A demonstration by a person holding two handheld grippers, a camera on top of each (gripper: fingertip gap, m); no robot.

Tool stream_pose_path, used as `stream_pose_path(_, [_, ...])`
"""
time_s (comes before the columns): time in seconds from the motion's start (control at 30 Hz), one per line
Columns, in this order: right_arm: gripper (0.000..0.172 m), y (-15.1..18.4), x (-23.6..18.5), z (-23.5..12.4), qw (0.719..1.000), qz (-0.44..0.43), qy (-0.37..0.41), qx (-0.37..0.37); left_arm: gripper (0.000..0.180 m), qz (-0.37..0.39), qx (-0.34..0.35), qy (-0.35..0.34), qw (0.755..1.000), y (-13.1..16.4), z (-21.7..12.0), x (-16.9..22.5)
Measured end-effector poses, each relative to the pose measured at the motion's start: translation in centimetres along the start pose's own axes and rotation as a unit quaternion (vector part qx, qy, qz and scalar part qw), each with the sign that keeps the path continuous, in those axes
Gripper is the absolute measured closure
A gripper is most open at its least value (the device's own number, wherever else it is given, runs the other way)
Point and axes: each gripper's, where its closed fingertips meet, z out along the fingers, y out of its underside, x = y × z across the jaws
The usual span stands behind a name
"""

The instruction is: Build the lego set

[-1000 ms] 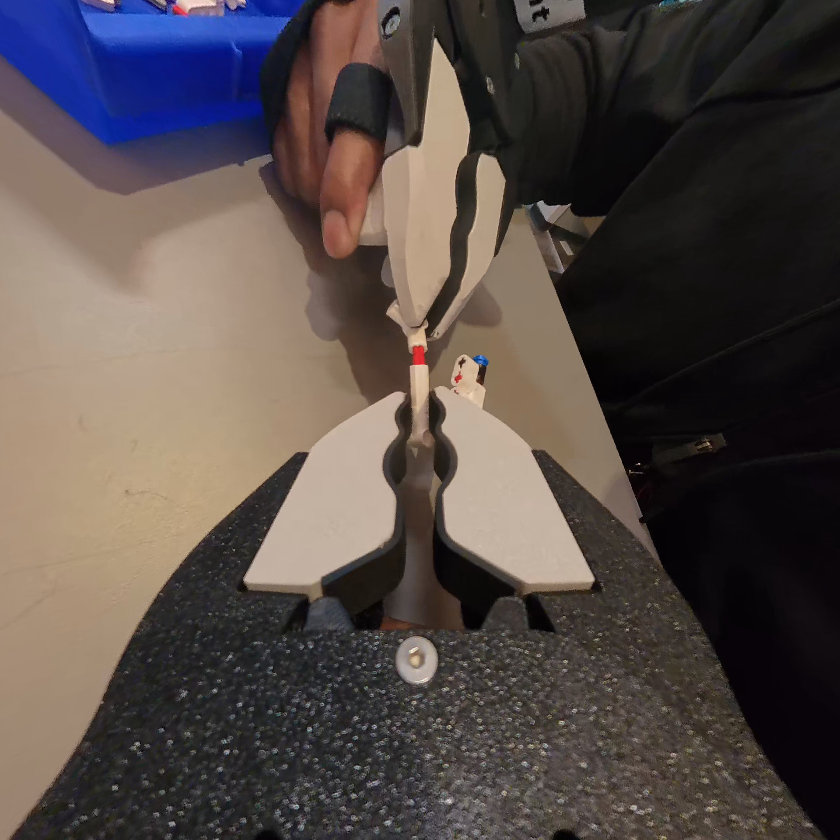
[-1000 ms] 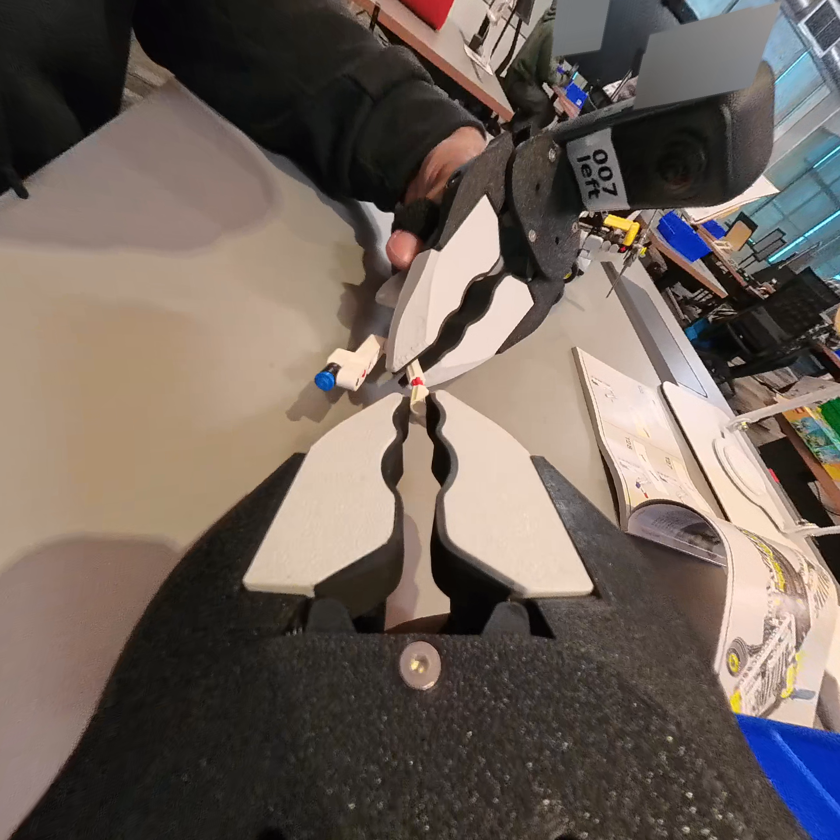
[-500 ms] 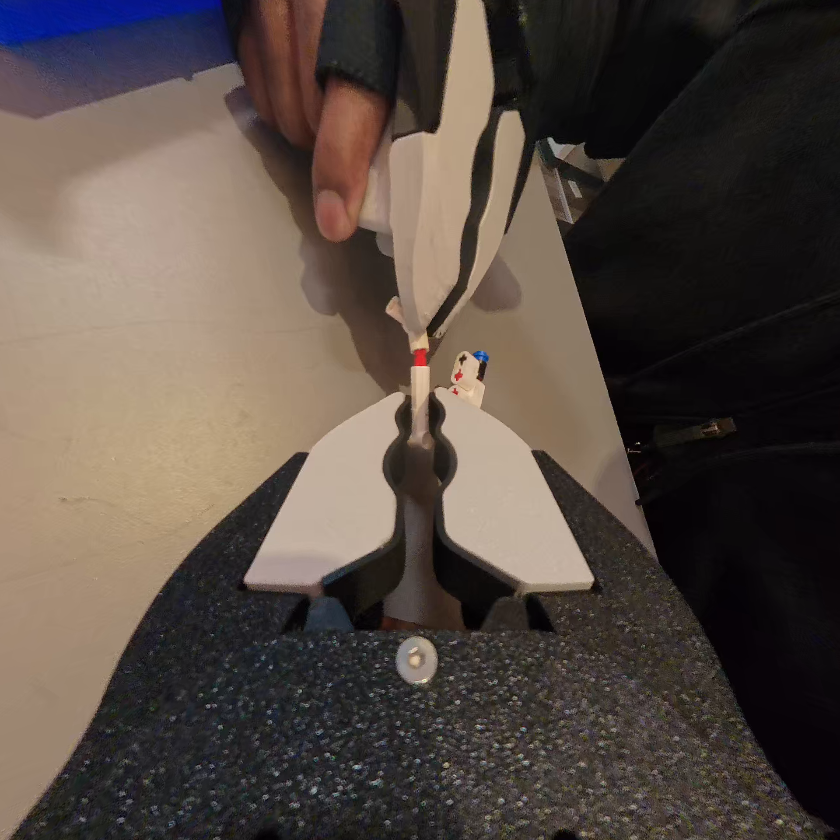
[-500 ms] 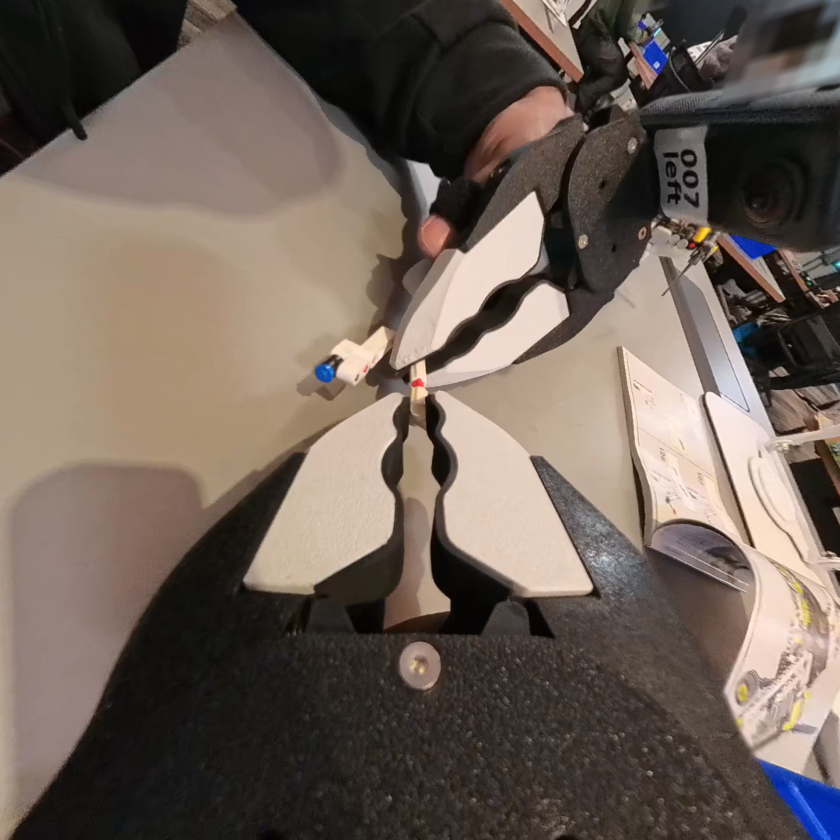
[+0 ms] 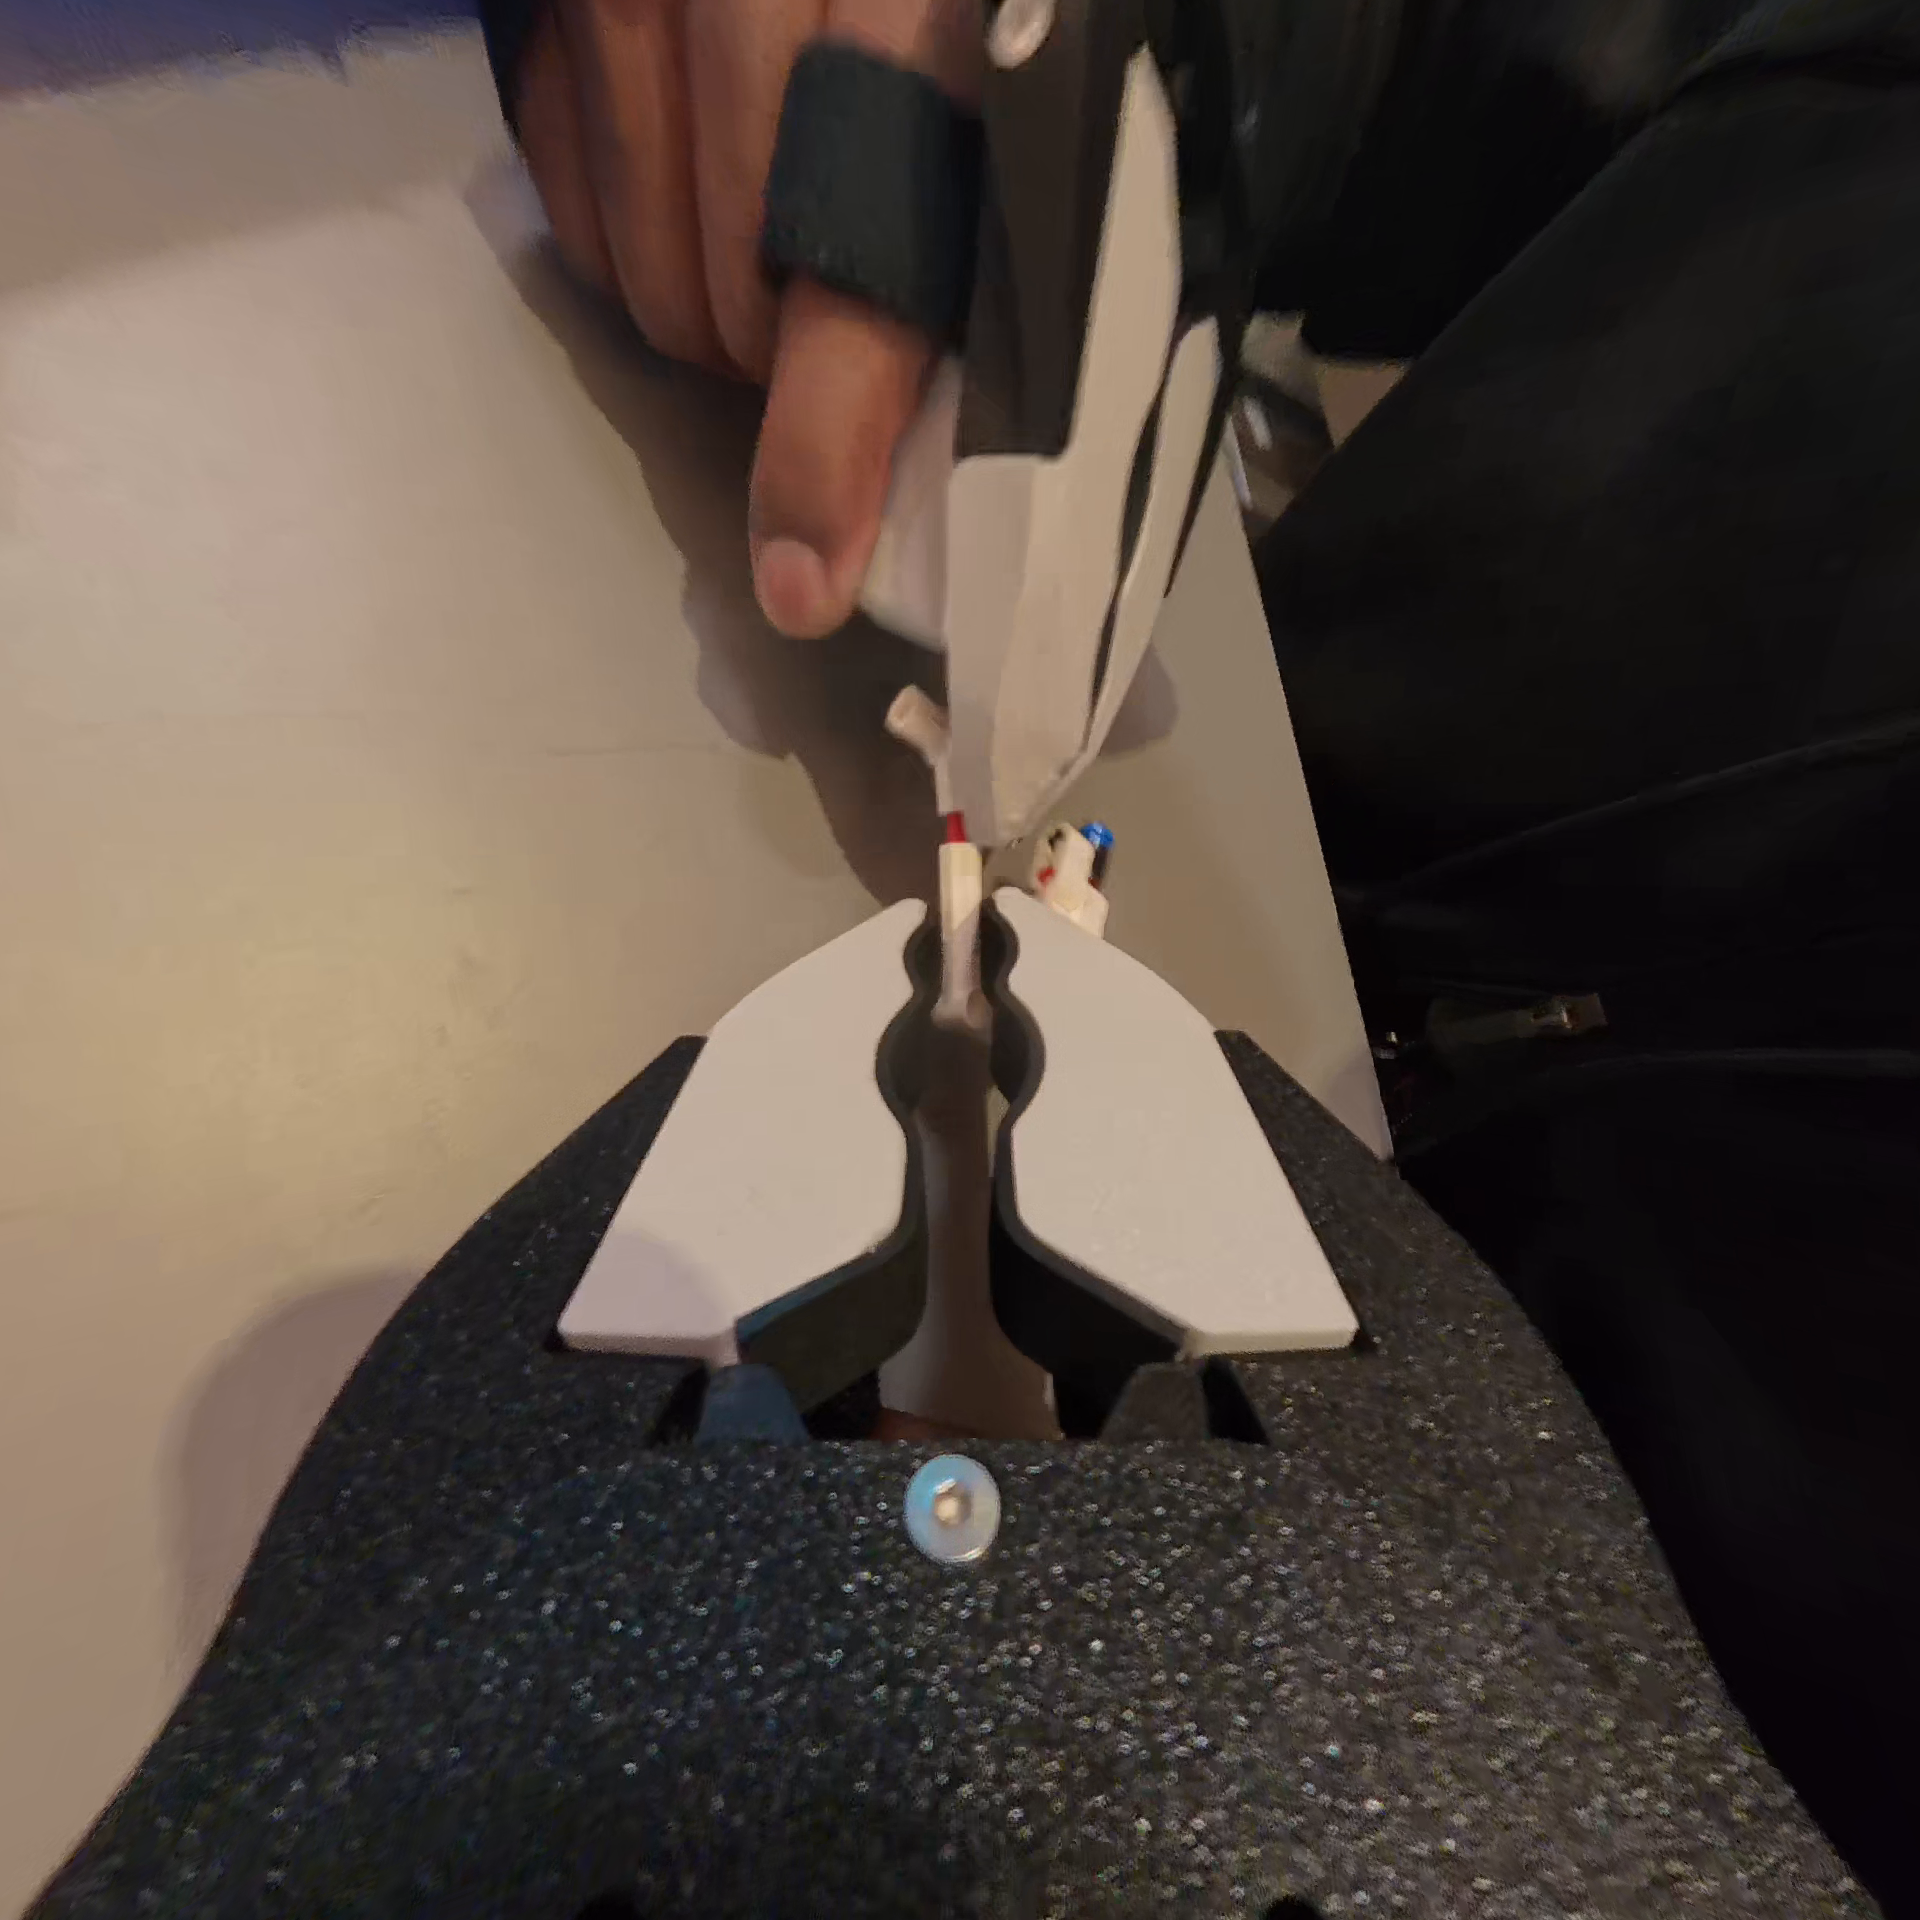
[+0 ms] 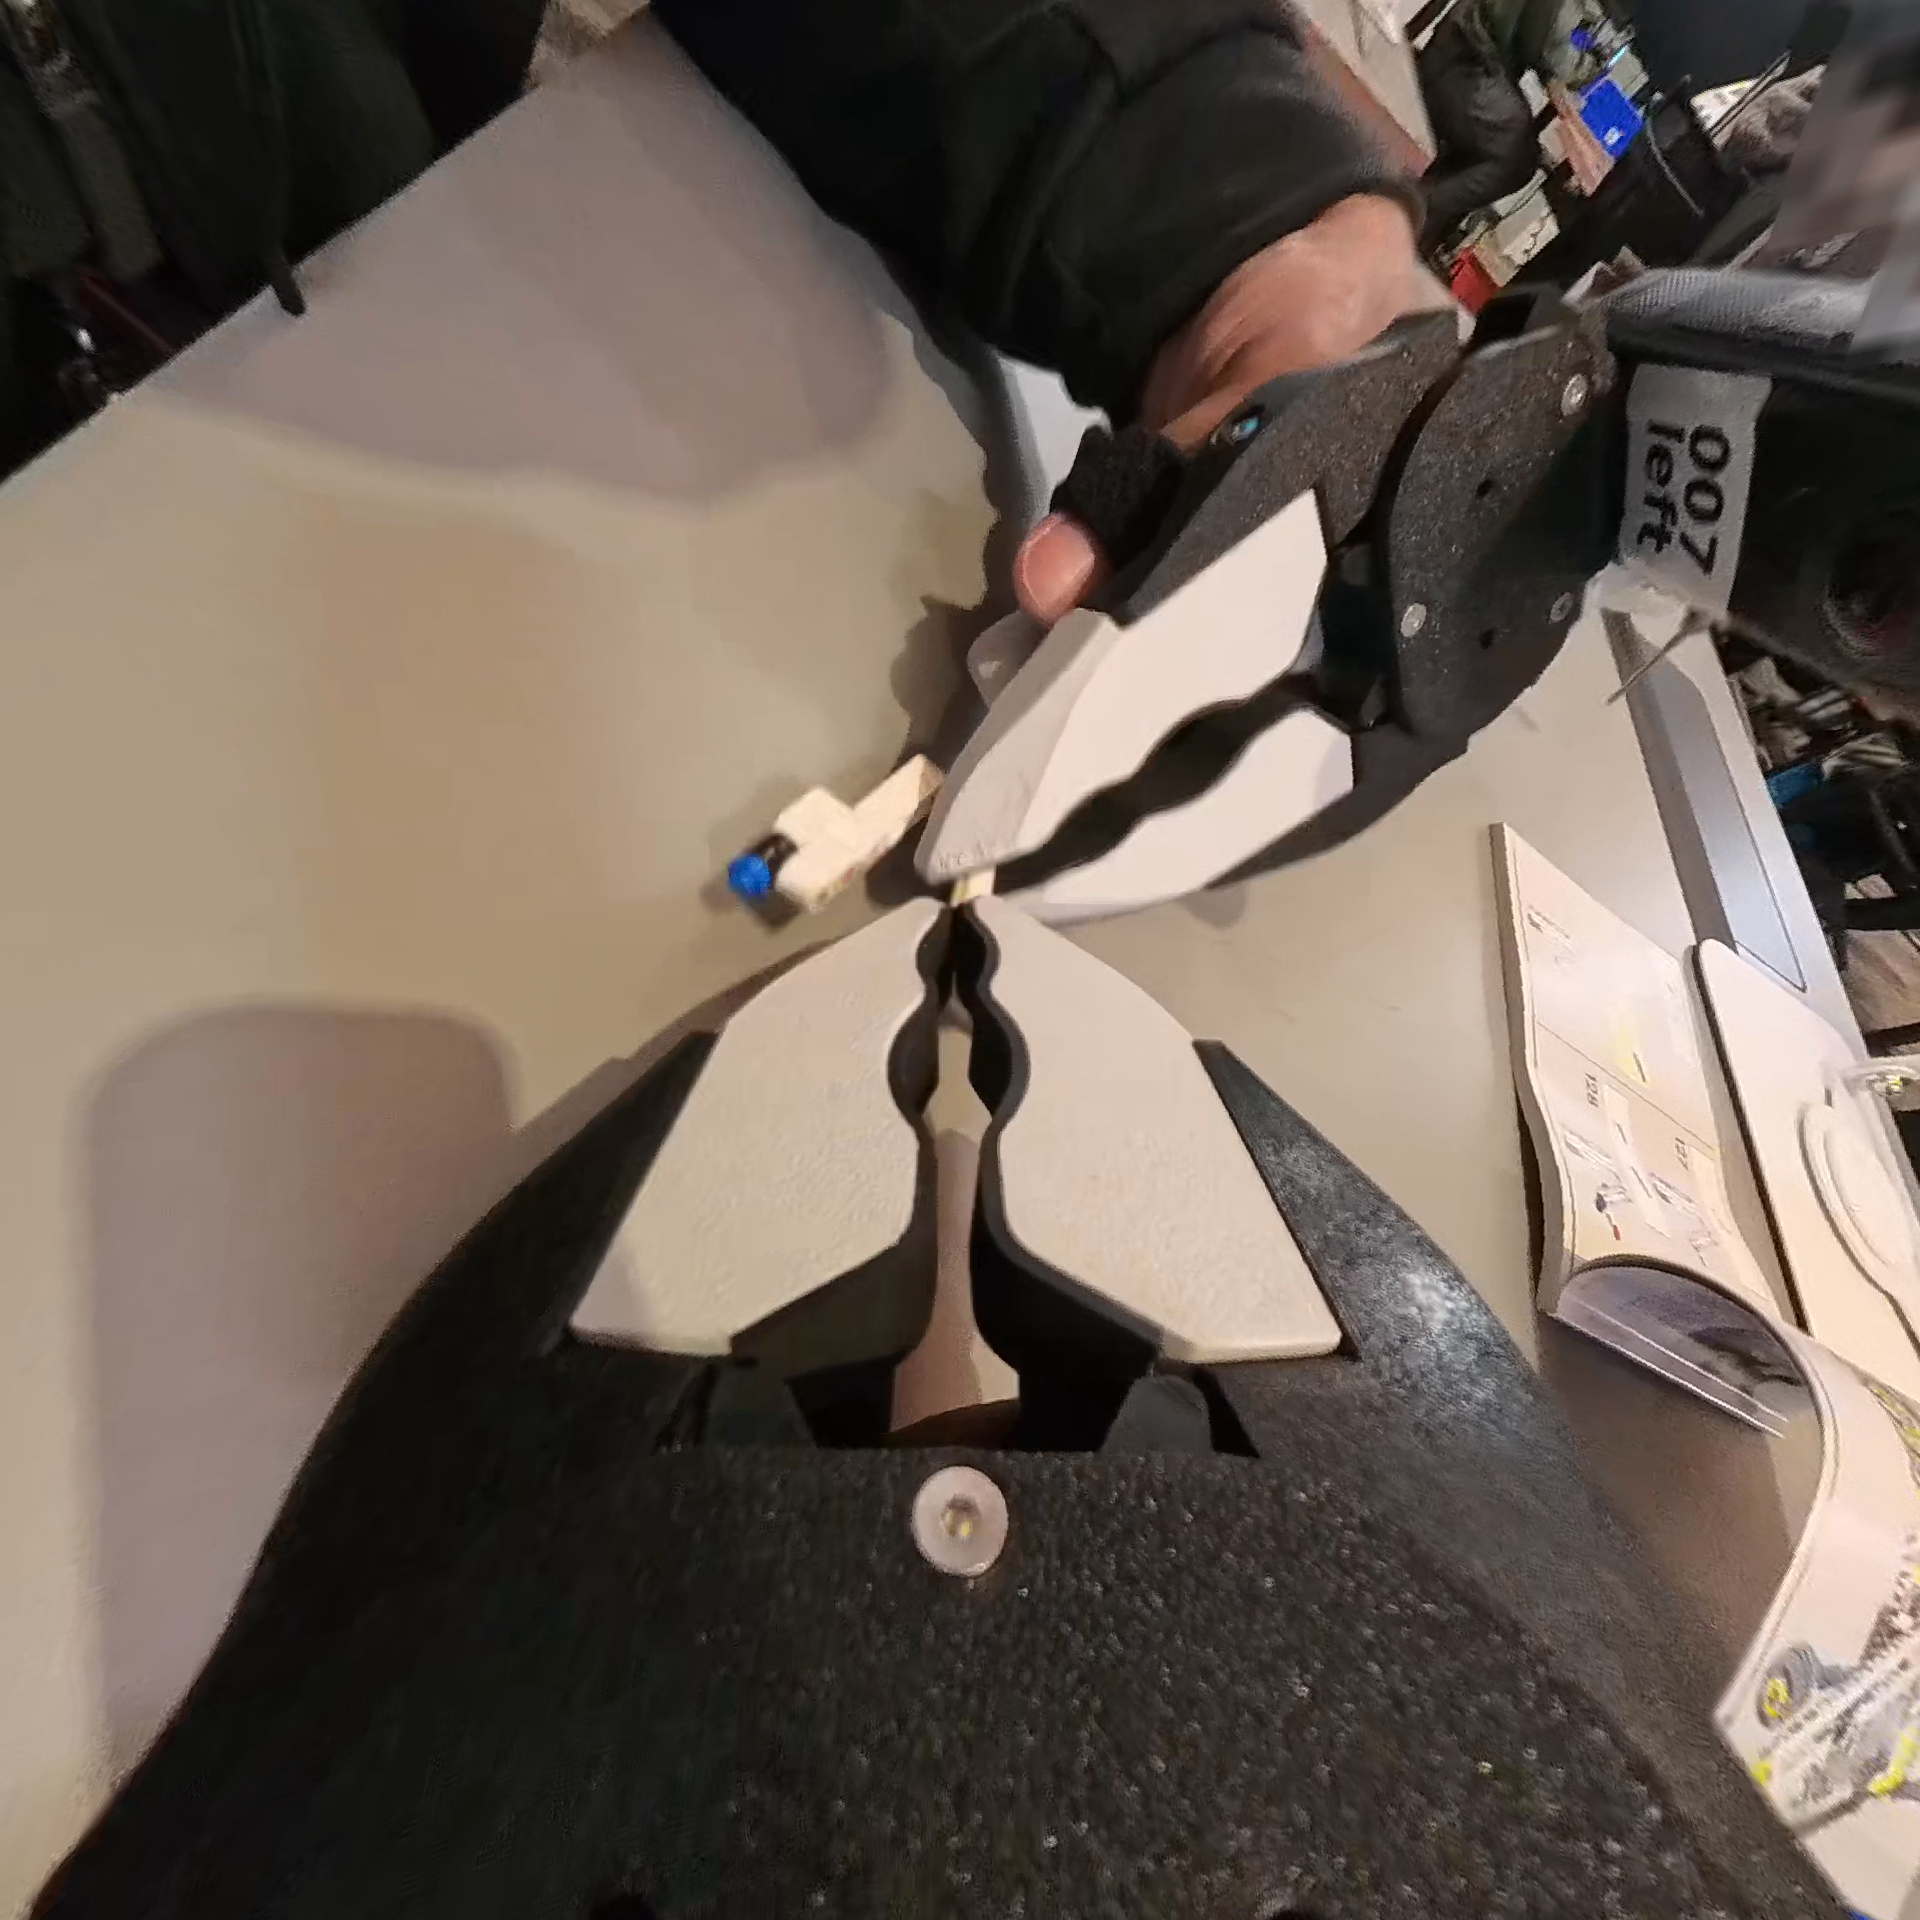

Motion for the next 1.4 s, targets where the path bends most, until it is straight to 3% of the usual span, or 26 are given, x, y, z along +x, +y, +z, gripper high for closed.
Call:
stream_pose_path(0.23, [0.172,0.6,0.7,0.0,0.999,0.012,0.033,-0.023,0.174,-0.009,0.001,-0.036,0.999,0.0,-0.2,-0.9])
stream_pose_path(0.4, [0.170,0.6,2.5,-1.2,0.995,0.069,0.076,-0.021,0.174,-0.008,0.009,-0.046,0.999,0.1,-0.5,-1.1])
stream_pose_path(0.5, [0.160,1.2,3.3,-1.8,0.986,0.136,0.092,-0.037,0.174,-0.002,0.016,-0.063,0.998,0.0,-0.7,-1.5])
stream_pose_path(0.67, [0.150,3.3,4.2,-2.0,0.940,0.321,0.091,-0.065,0.174,0.013,0.037,-0.099,0.994,-0.7,-1.5,-2.4])
stream_pose_path(0.87, [0.147,3.1,3.9,-2.1,0.881,0.472,0.014,-0.013,0.174,0.026,0.059,-0.105,0.992,-1.3,-2.0,-2.7])
stream_pose_path(1.03, [0.152,2.5,3.3,-1.8,0.858,0.513,-0.028,0.005,0.174,0.042,0.060,-0.107,0.991,-1.4,-1.9,-2.6])
stream_pose_path(1.13, [0.159,2.4,3.3,-1.7,0.851,0.523,-0.035,0.010,0.174,0.052,0.060,-0.113,0.990,-1.5,-1.9,-2.6])
stream_pose_path(1.4, [0.160,2.3,3.0,-1.6,0.843,0.536,-0.046,0.011,0.174,0.057,0.056,-0.115,0.990,-1.4,-1.8,-2.5])
